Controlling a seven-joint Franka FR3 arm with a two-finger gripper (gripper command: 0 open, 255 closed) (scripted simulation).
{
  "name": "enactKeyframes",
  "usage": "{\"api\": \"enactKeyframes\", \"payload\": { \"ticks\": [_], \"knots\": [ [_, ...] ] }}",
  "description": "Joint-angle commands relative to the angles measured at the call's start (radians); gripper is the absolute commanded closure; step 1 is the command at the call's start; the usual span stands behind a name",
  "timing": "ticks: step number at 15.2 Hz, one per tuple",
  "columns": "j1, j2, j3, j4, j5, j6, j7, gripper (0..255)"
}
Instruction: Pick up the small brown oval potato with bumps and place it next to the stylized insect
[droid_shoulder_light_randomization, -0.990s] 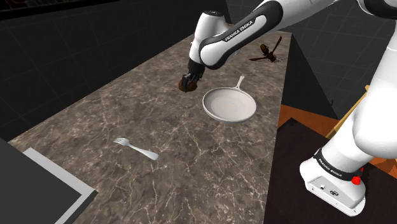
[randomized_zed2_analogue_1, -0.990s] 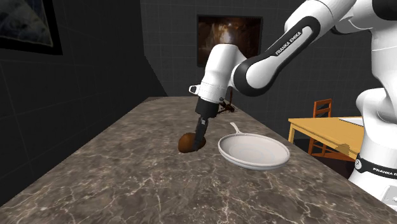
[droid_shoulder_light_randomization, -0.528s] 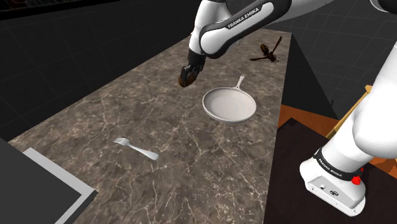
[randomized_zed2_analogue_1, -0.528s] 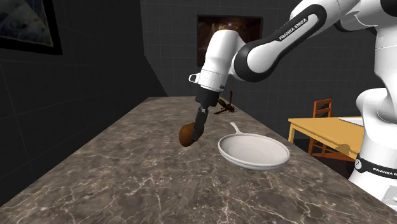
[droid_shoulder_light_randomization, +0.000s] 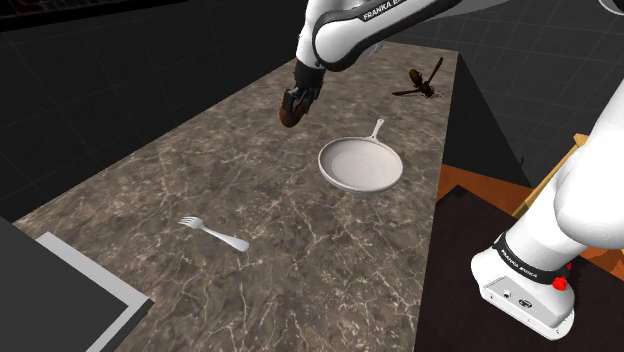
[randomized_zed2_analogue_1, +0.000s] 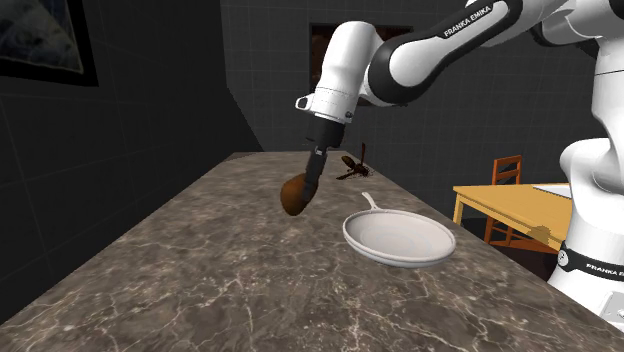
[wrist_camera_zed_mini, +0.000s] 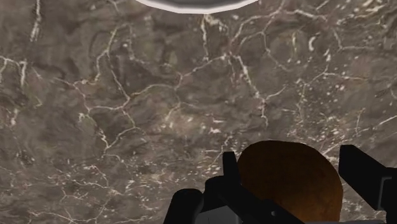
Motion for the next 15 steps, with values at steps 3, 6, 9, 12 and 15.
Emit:
{"api": "enactKeyframes", "payload": {
  "ticks": [3, 6, 9, 12, 15],
  "knots": [
    [-0.001, -0.024, 0.001, 0.027, 0.004, -0.051, 0.000, 255],
    [-0.002, -0.037, 0.001, 0.052, 0.005, -0.089, 0.000, 255],
    [-0.002, -0.048, 0.001, 0.079, 0.007, -0.127, 0.000, 255],
    [-0.003, -0.058, 0.001, 0.108, 0.008, -0.165, 0.001, 255],
    [-0.003, -0.065, 0.001, 0.139, 0.008, -0.204, 0.002, 255]
  ]
}}
